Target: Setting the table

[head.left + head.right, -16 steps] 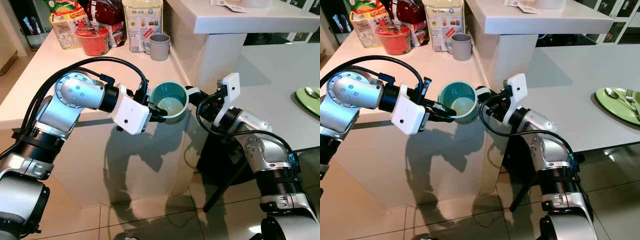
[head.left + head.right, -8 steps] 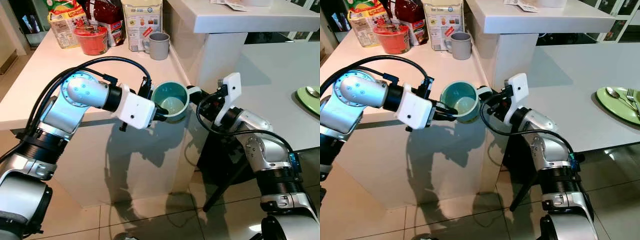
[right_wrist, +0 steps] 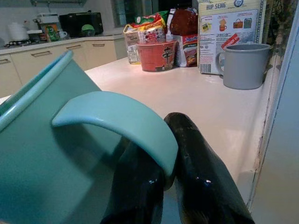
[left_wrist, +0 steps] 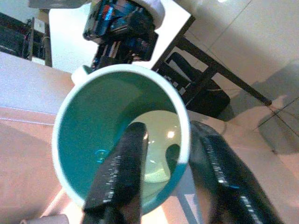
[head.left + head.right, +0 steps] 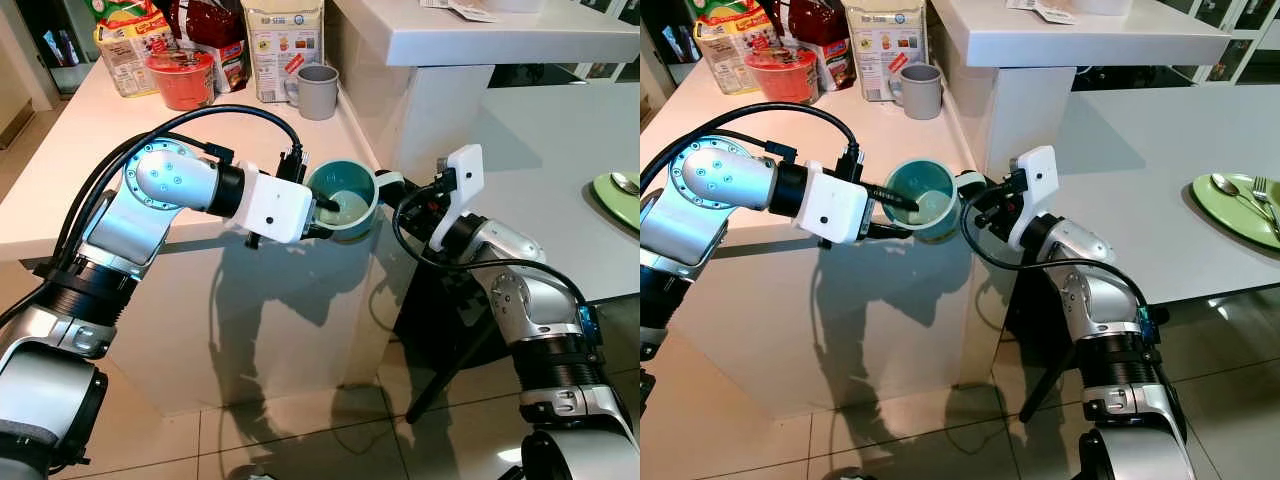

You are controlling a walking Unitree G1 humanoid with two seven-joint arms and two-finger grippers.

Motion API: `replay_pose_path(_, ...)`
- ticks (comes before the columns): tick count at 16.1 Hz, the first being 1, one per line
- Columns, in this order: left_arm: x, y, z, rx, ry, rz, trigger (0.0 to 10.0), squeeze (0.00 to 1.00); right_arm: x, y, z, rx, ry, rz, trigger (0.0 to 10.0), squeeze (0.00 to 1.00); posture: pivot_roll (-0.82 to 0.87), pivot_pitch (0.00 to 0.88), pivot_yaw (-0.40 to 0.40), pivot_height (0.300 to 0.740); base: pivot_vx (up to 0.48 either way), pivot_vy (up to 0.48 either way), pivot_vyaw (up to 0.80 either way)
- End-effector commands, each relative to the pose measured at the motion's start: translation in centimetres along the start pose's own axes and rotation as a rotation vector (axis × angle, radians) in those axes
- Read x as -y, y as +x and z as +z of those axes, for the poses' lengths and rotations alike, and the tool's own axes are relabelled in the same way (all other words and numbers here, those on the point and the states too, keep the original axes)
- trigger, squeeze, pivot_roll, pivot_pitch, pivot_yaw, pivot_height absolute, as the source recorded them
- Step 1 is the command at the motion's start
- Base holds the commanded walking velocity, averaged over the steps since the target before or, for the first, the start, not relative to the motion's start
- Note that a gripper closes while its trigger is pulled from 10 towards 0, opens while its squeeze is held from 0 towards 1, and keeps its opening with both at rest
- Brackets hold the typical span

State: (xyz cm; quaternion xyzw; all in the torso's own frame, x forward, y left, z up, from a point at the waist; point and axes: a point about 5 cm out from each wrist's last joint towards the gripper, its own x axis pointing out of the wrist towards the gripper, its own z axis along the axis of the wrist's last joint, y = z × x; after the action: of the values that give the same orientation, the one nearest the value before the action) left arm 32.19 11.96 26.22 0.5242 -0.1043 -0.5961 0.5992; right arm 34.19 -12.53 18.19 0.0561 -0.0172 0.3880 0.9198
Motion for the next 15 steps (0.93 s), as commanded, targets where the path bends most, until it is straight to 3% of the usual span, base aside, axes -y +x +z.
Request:
replay_pose_path(1, -2.4, -1.6, 0.5, -0.022, 0.021, 0.149, 10.0, 1.00, -1.5, 1.1, -0.4, -0.020, 0.000, 0.095, 0.0, 0.00, 0.02, 0.000, -0.032, 0.740, 0.000, 0.000, 0.00)
replay_pose_path(7, -4.1, -3.7, 1.1, -0.018, 0.009, 0.257, 10.0, 1.00, -1.4, 1.1, -0.6, -0.025, 0.002, 0.089, 0.0, 0.00, 0.02, 0.000, -0.031, 0.740, 0.000, 0.000, 0.00)
replay_pose_path(12, -4.3, -4.8, -0.5, 0.009, -0.147, 0.405, 10.0, 1.00, -1.4, 1.1, -1.0, -0.031, 0.006, 0.075, 0.0, 0.00, 0.02, 0.000, -0.030, 0.740, 0.000, 0.000, 0.00)
replay_pose_path(15, -3.7, -6.1, -1.6, -0.012, -0.205, 0.423, 10.0, 1.00, -1.2, 1.0, -1.1, -0.034, 0.007, 0.065, 0.0, 0.00, 0.02, 0.000, -0.029, 0.740, 0.000, 0.000, 0.00)
